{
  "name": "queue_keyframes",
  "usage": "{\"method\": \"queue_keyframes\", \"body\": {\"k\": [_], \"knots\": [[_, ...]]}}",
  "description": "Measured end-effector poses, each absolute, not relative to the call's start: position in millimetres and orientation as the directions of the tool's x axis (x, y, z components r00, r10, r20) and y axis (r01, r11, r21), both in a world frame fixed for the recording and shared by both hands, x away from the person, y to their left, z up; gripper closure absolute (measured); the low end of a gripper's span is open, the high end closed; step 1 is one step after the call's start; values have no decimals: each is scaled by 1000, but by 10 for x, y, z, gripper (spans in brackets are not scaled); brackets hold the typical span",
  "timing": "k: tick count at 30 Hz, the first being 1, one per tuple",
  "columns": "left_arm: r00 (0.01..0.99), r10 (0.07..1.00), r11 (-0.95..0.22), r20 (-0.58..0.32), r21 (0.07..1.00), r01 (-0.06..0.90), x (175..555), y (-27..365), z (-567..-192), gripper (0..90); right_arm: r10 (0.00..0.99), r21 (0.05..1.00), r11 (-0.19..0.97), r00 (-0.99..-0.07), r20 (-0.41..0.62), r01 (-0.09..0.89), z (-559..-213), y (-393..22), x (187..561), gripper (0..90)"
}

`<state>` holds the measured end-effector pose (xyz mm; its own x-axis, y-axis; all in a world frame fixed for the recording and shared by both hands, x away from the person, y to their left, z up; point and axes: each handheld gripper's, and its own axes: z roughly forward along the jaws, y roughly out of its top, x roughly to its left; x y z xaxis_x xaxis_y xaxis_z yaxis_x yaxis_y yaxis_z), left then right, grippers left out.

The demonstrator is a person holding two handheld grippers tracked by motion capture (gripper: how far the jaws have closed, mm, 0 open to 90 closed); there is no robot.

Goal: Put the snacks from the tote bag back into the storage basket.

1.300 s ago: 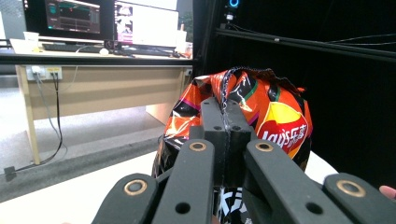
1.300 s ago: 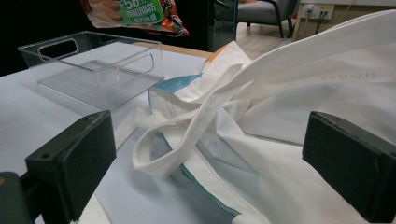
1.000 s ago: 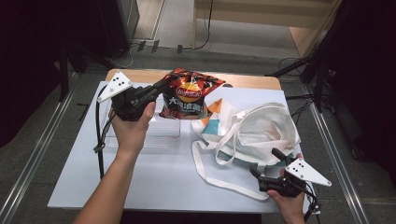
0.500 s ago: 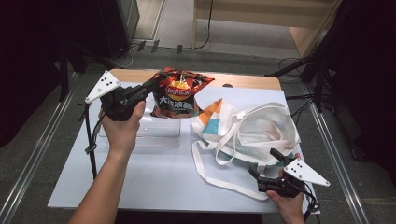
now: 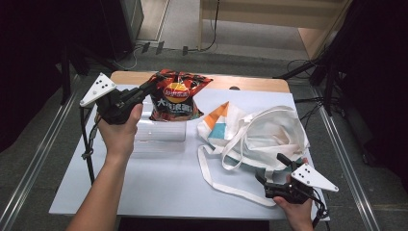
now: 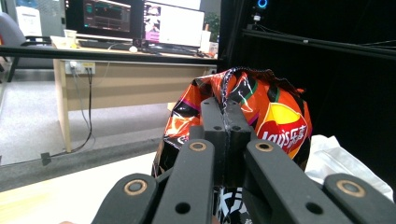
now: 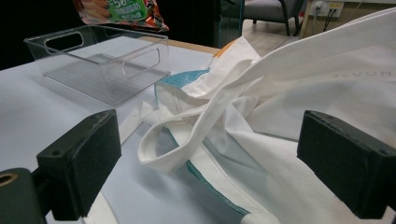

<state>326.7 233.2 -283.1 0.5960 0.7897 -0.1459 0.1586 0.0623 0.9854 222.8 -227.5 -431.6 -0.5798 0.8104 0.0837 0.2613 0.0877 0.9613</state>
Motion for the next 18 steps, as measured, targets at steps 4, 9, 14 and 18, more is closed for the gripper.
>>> {"method": "queue_keyframes", "body": {"k": [4,9,14,18], "knots": [[588,795,66,-148,985,159,3270,2380,-2838,900,813,961,84,-575,87,263,-4317,-2283,2228,71],[576,804,65,-147,985,161,3261,2453,-2852,900,814,960,87,-575,85,266,-4323,-2275,2227,73],[569,810,56,-140,985,163,3239,2504,-2870,900,817,960,86,-571,84,265,-4321,-2274,2229,77],[560,816,63,-145,984,164,3229,2574,-2885,900,817,960,85,-569,86,267,-4322,-2266,2228,78]]}}
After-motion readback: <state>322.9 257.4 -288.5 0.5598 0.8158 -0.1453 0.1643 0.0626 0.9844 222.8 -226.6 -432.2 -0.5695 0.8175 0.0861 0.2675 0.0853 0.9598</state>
